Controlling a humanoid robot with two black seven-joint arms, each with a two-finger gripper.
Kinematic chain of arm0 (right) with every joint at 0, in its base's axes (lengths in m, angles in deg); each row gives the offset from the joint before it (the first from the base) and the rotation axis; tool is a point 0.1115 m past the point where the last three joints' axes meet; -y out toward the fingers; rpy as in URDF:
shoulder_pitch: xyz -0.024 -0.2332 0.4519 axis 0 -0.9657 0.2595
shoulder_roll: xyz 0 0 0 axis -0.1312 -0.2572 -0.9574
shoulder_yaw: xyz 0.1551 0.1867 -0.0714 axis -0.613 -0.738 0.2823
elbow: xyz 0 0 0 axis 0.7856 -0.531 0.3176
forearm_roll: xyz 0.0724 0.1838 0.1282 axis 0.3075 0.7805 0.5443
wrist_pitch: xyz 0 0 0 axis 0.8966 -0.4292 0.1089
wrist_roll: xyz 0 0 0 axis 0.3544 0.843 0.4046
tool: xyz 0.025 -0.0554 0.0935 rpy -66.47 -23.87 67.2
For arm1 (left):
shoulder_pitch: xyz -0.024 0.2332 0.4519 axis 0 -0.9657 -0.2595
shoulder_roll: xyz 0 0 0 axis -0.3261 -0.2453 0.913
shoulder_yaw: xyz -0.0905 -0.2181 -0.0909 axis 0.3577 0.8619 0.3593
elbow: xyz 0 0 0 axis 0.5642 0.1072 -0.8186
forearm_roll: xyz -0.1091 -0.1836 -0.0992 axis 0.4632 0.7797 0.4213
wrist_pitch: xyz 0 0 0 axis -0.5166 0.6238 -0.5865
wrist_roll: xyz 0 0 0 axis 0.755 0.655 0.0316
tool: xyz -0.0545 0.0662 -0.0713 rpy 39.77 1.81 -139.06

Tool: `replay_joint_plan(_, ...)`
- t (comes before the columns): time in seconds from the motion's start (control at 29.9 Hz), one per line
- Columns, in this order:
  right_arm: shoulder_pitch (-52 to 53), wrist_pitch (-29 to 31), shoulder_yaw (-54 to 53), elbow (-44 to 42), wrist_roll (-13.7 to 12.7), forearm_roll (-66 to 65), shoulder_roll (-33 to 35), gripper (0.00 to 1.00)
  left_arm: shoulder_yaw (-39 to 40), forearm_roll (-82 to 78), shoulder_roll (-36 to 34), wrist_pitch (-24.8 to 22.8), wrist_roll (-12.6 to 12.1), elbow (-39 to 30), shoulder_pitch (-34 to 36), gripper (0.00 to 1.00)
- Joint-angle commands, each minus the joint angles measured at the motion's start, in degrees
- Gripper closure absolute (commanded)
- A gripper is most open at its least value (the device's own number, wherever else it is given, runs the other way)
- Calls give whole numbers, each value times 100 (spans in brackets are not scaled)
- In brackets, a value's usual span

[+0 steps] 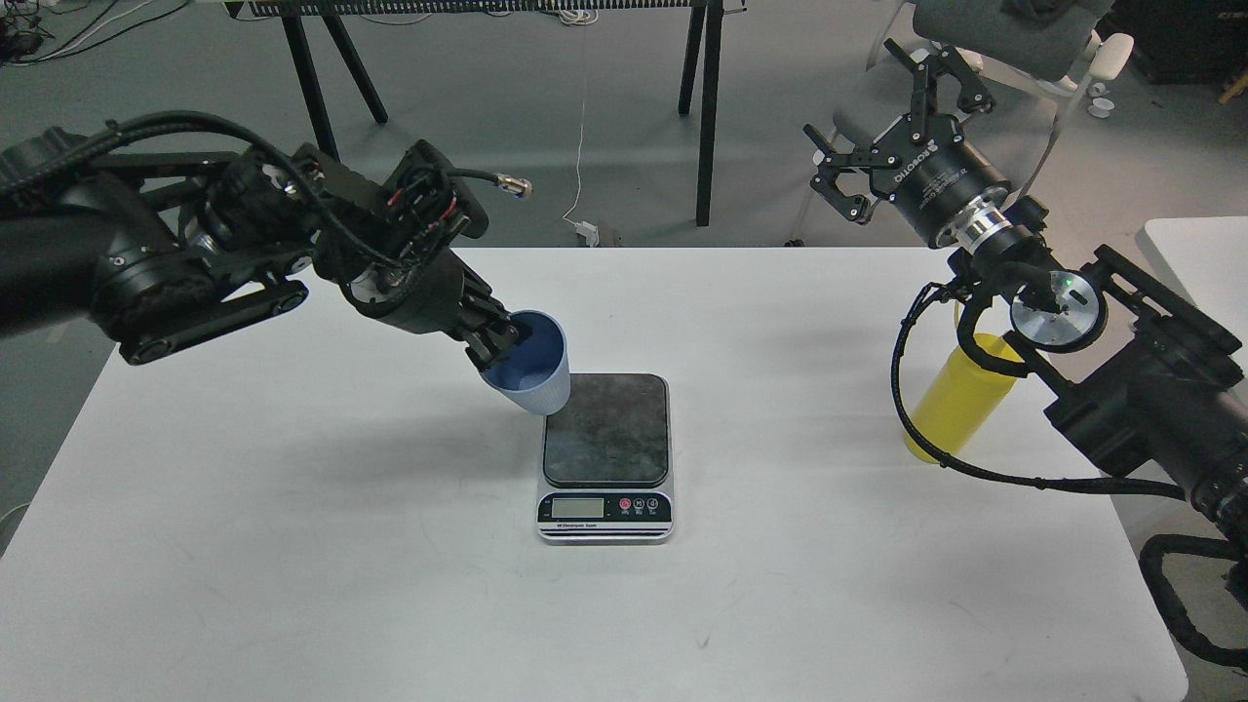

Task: Pour seasoning into cup on scale with both arms
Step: 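Carry the blue cup with the left gripper onto the scale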

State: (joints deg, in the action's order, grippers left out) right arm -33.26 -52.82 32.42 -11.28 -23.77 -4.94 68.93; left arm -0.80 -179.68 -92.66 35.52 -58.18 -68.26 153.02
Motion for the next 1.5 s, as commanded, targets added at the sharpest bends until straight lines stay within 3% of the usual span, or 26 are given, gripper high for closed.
replay_joint_plan(0.0, -24, 0, -4, 6, 8, -1, 2, 1, -84, 16, 414, -3, 1, 250, 21, 94)
replay_joint_plan(0.67, -42, 0, -57, 6, 8, -1, -16, 1, -110, 16, 1171, -12, 1, 1164, -347, 93)
replay_joint_plan(1.24, -42, 0, -136, 6, -1, 8, -16, 1, -93, 60, 1277, -12, 1, 1147, -559, 90)
replay_joint_plan(1.34, -50, 0, -118, 6, -1, -1, -16, 1, -40, 104, 1285, -30, 1, 1156, -541, 81)
replay_joint_plan(1.44, -59, 0, -118, 6, 8, -1, -16, 1, -22, 235, 1285, -38, 1, 1164, -550, 59)
replay_joint_plan(1.47, -59, 0, -118, 6, -1, -1, -16, 1, -5, 332, 1294, -38, 1, 1190, -559, 47)
